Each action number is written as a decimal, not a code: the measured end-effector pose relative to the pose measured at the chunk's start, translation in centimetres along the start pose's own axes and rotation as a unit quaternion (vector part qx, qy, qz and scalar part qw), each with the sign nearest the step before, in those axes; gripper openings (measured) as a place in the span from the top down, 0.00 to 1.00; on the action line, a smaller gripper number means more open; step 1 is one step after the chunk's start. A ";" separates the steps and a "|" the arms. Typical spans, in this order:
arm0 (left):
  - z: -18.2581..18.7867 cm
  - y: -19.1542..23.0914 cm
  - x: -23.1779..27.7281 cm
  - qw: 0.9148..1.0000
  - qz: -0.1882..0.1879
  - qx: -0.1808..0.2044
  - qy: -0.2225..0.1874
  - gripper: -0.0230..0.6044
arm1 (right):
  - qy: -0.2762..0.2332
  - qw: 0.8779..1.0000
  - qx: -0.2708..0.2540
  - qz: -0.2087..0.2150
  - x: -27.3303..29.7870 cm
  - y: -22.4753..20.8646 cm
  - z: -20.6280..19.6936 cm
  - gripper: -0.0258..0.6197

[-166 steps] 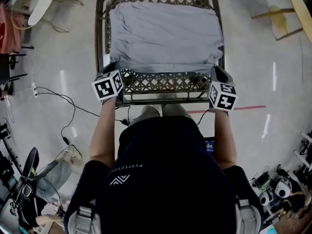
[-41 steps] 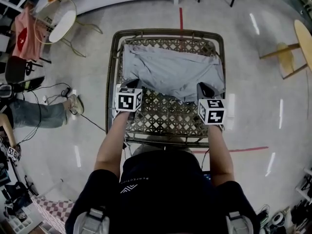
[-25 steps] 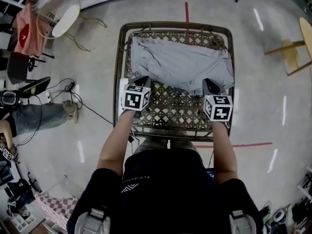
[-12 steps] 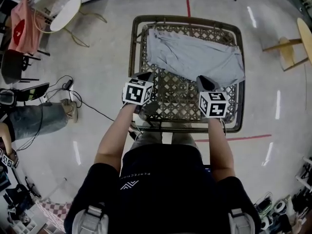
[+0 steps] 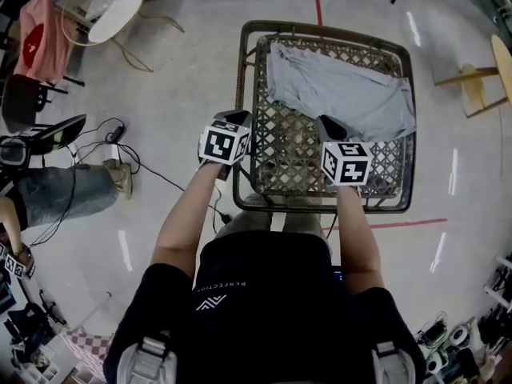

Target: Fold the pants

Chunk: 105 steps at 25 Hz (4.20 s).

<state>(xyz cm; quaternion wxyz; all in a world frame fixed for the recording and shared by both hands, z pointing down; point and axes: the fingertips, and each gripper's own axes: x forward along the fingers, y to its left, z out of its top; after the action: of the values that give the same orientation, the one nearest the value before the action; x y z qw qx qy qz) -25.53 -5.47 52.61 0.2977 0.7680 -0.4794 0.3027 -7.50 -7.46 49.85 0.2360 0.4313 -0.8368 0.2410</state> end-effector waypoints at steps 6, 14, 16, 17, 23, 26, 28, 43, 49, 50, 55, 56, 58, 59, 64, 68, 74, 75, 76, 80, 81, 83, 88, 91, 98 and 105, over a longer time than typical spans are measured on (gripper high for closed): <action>0.3 0.9 -0.7 1.000 0.019 0.001 -0.001 0.95 | -0.003 1.000 -0.002 0.024 0.3 1.4 0.0 0.89; 2.2 1.1 -2.1 1.000 0.024 0.017 -0.012 0.95 | -0.021 0.999 -0.008 0.036 0.3 1.9 0.6 0.89; 2.0 1.4 -2.3 1.000 0.017 0.020 -0.011 0.95 | -0.019 0.999 0.001 0.035 0.5 2.6 -0.2 0.89; 2.0 1.6 -2.3 1.000 0.013 0.024 -0.009 0.95 | -0.018 0.999 0.003 0.033 0.6 2.9 -0.4 0.89; 2.5 3.7 -2.2 0.997 -0.032 0.067 -0.009 0.95 | -0.027 0.999 0.026 -0.021 2.0 4.1 -0.2 0.89; 2.5 5.5 -2.1 0.993 -0.064 0.097 0.002 0.95 | -0.039 0.996 0.058 -0.056 2.7 5.3 0.0 0.89; 2.6 6.8 -2.1 0.989 -0.091 0.119 0.009 0.95 | -0.044 0.993 0.073 -0.080 3.2 6.1 0.2 0.89; 3.5 5.9 -1.9 0.961 -0.176 0.211 0.039 0.95 | -0.048 0.983 0.114 -0.133 1.0 9.7 -1.3 0.89; 4.1 4.5 -0.6 0.946 -0.199 0.254 0.043 0.95 | -0.048 0.983 0.122 -0.128 1.0 10.2 -2.1 0.89; 4.1 4.2 -0.2 0.942 -0.204 0.263 0.046 0.95 | -0.046 0.983 0.123 -0.127 1.0 10.2 -2.3 0.89; 5.1 2.9 2.3 0.925 -0.229 0.300 0.052 0.95 | -0.044 0.980 0.136 -0.142 1.7 8.7 -2.6 0.89; 5.4 2.9 2.9 0.921 -0.232 0.307 0.056 0.95 | -0.045 0.978 0.143 -0.145 2.1 8.3 -2.5 0.89; 6.2 2.9 4.1 0.912 -0.242 0.325 0.064 0.95 | -0.049 0.974 0.160 -0.150 3.2 7.7 -2.0 0.89; 6.7 2.8 4.7 0.907 -0.249 0.333 0.067 0.94 | -0.049 0.973 0.167 -0.150 3.7 7.5 -1.7 0.89; 9.6 3.2 7.9 0.889 -0.270 0.361 0.072 0.94 | -0.044 0.971 0.186 -0.143 6.7 6.0 0.1 0.89; 10.9 3.2 10.4 0.873 -0.292 0.381 0.088 0.94 | -0.041 0.967 0.204 -0.145 8.1 5.1 0.8 0.89; 11.5 2.2 13.1 0.853 -0.320 0.398 0.107 0.83 | -0.030 0.965 0.228 -0.125 10.5 4.7 1.0 0.89; 11.4 2.0 13.4 0.848 -0.325 0.404 0.111 0.76 | -0.029 0.965 0.231 -0.121 11.0 4.7 1.1 0.89; 11.5 2.0 13.7 0.842 -0.329 0.412 0.114 0.76 | -0.028 0.965 0.232 -0.118 11.4 4.7 1.3 0.88; 11.8 1.8 14.6 0.821 -0.346 0.436 0.123 0.75 | -0.020 0.968 0.226 -0.105 12.6 5.1 1.7 0.75; 11.8 1.8 14.7 0.816 -0.351 0.441 0.126 0.75 | -0.021 0.969 0.222 -0.105 12.9 5.2 1.9 0.74; 11.9 1.8 15.1 0.807 -0.362 0.447 0.132 0.75 | -0.020 0.971 0.212 -0.106 13.4 5.2 2.1 0.72; 12.3 1.7 15.8 0.793 -0.374 0.459 0.141 0.73 | -0.009 0.975 0.190 -0.119 14.2 4.9 2.7 0.72; 12.2 1.8 16.2 0.783 -0.375 0.474 0.149 0.70 | 0.008 0.976 0.181 -0.117 14.6 4.8 2.4 0.72; 11.2 2.6 16.6 0.728 -0.385 0.541 0.172 0.61 | 0.066 0.976 0.180 -0.098 16.2 4.9 0.6 0.65; 10.0 3.1 16.6 0.655 -0.403 0.606 0.203 0.56 | 0.092 0.973 0.187 -0.097 17.0 4.5 -0.4 0.65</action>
<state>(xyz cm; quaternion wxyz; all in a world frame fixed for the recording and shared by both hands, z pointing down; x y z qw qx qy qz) -20.61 -23.33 59.17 -0.0510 0.8155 0.2395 0.5244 -19.96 -15.27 59.53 0.2495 0.5232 -0.7058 0.4073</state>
